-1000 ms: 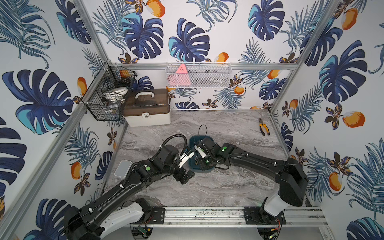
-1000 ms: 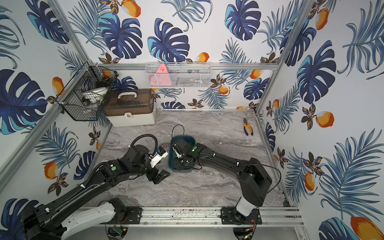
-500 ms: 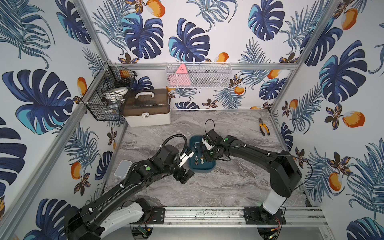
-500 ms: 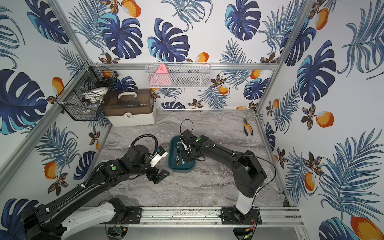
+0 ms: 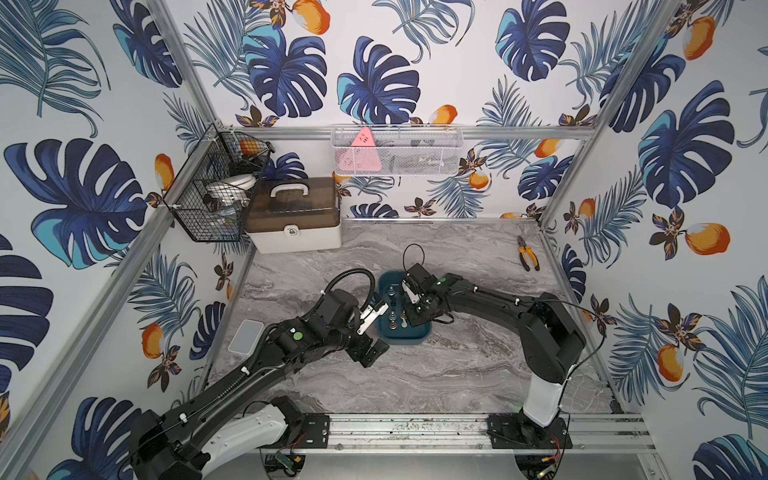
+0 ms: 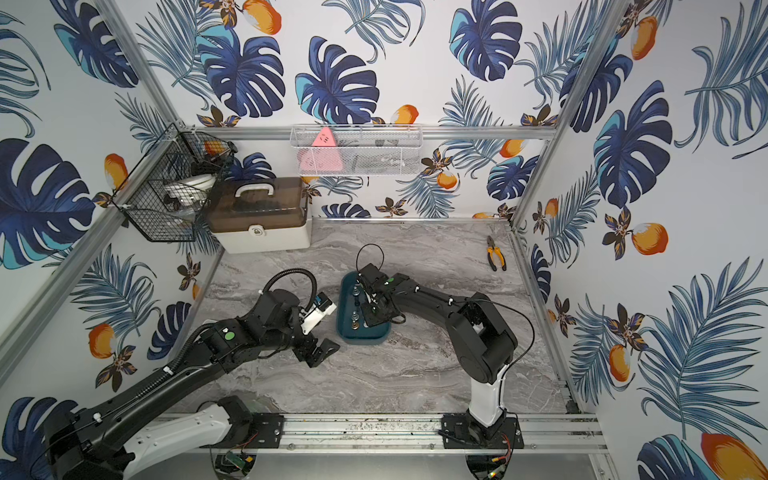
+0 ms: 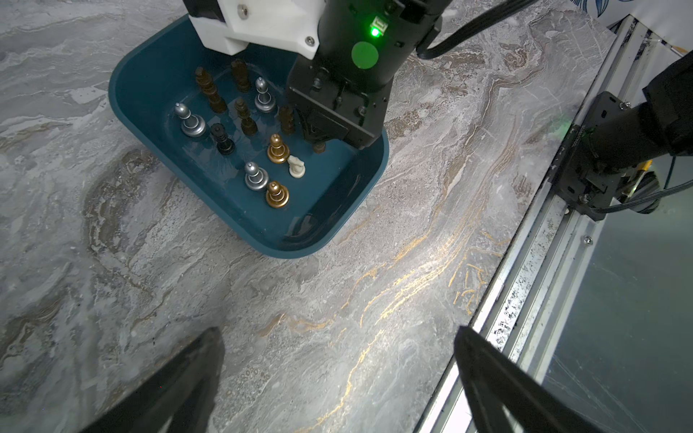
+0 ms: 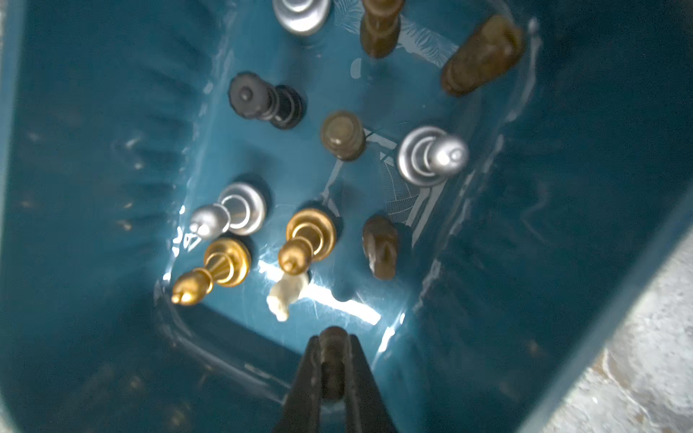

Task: Put the chess pieces into the storage box
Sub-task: Place the chess piece in the storage box.

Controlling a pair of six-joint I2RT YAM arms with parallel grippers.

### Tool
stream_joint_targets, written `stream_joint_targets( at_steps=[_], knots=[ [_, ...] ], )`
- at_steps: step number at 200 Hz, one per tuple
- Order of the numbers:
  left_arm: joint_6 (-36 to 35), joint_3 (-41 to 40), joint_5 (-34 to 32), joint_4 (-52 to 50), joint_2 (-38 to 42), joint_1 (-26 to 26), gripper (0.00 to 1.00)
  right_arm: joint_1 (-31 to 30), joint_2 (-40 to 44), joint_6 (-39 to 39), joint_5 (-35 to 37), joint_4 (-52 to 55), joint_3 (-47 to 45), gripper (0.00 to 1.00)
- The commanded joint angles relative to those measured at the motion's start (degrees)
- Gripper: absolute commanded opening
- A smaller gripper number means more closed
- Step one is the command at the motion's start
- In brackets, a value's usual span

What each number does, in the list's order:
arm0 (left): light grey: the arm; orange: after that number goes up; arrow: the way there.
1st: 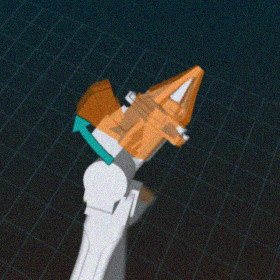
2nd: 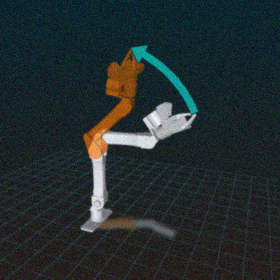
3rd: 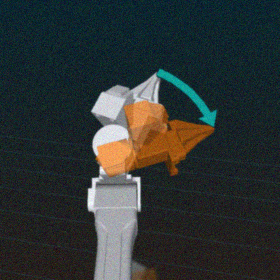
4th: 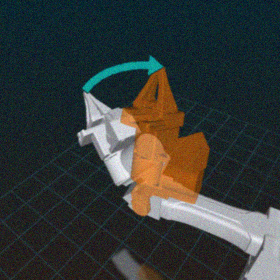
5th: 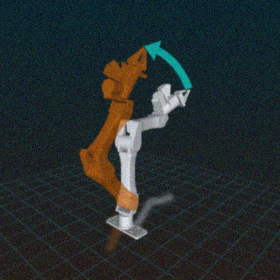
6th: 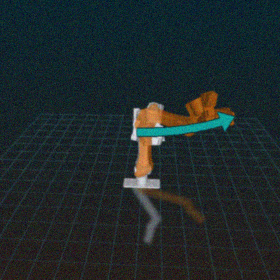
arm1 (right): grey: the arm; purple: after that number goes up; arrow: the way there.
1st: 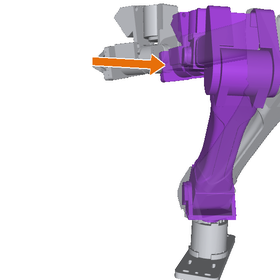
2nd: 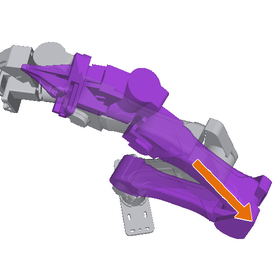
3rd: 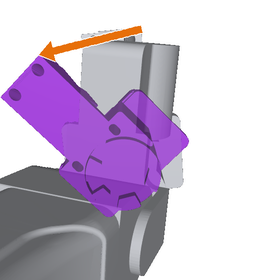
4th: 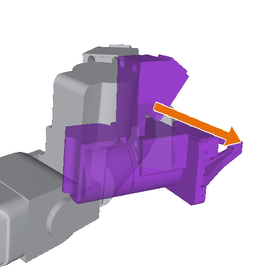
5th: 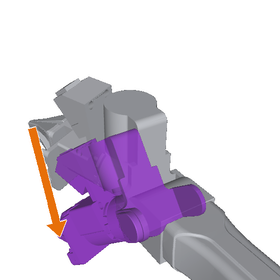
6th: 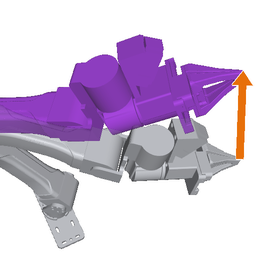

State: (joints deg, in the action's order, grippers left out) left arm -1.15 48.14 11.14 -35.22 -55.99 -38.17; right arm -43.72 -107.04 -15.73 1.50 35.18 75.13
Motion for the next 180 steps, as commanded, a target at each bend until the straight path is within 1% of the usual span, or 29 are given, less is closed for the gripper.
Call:
stream_joint_targets(
  at_steps=[1,71,180],
  knots=[
    [-0.5,0.3,-0.3,0.7,0.1,0.0,0.99,0.0,-1.3,0.8,1.9,-1.0,0.9,0.11],
    [-0.5,0.5,-0.4,0.6,-0.4,0.1,0.99,0.0,-3.3,0.5,3.2,-2.0,1.9,0.11],
    [-0.5,0.4,-0.5,0.6,-0.3,0.0,0.99,0.0,-4.7,0.3,4.0,-3.0,0.7,0.12]
  ],
)
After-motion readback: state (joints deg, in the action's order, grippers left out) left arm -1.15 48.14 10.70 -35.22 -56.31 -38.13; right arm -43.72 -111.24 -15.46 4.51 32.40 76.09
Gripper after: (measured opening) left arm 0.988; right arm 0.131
